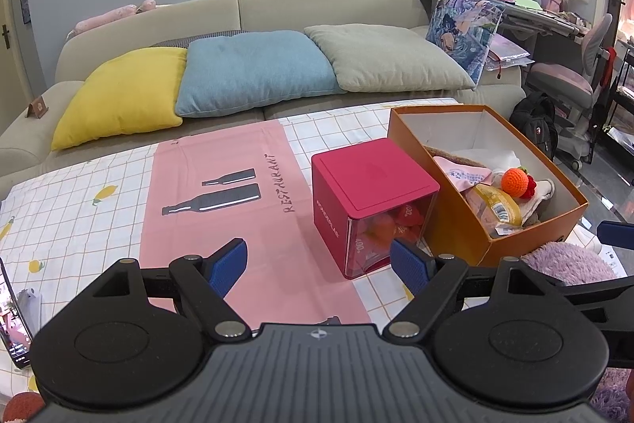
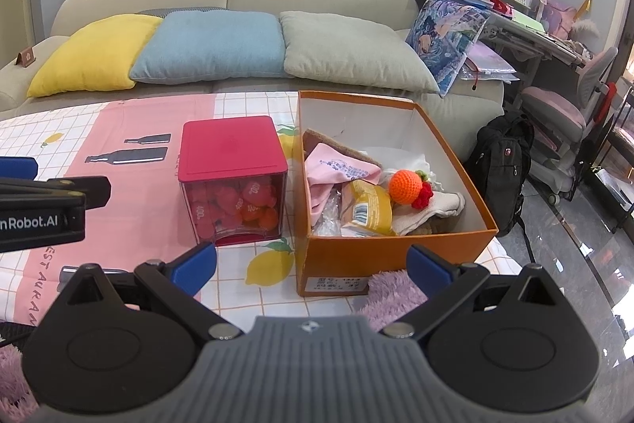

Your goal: Organize soft objects

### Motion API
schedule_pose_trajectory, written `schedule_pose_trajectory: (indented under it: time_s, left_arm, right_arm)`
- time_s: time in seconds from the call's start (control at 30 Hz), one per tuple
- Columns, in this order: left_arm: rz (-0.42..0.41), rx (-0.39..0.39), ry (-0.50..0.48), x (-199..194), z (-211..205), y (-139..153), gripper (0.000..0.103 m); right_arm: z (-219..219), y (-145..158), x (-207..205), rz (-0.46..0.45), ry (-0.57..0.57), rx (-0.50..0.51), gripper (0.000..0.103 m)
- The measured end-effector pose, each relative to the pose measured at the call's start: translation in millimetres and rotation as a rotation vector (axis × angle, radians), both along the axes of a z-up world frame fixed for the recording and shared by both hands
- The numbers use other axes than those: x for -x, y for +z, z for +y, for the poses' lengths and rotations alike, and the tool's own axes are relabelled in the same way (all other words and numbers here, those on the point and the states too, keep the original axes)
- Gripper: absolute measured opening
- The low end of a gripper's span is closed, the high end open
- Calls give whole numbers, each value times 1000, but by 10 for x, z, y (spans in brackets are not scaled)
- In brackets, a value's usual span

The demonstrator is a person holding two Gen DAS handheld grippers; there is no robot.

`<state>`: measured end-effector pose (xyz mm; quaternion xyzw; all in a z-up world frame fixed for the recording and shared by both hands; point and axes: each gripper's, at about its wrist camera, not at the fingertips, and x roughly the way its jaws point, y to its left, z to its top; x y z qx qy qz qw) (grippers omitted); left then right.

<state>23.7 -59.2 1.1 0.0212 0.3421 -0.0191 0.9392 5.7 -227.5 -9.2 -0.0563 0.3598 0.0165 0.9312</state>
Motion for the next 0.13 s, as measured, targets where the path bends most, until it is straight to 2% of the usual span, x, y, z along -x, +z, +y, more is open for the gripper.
schedule_pose_trajectory:
  time_s: [0.13]
  left_arm:
    - [0, 2, 2, 5, 0, -5, 96]
  right_arm:
    - [4, 0, 1, 0, 0, 0, 100]
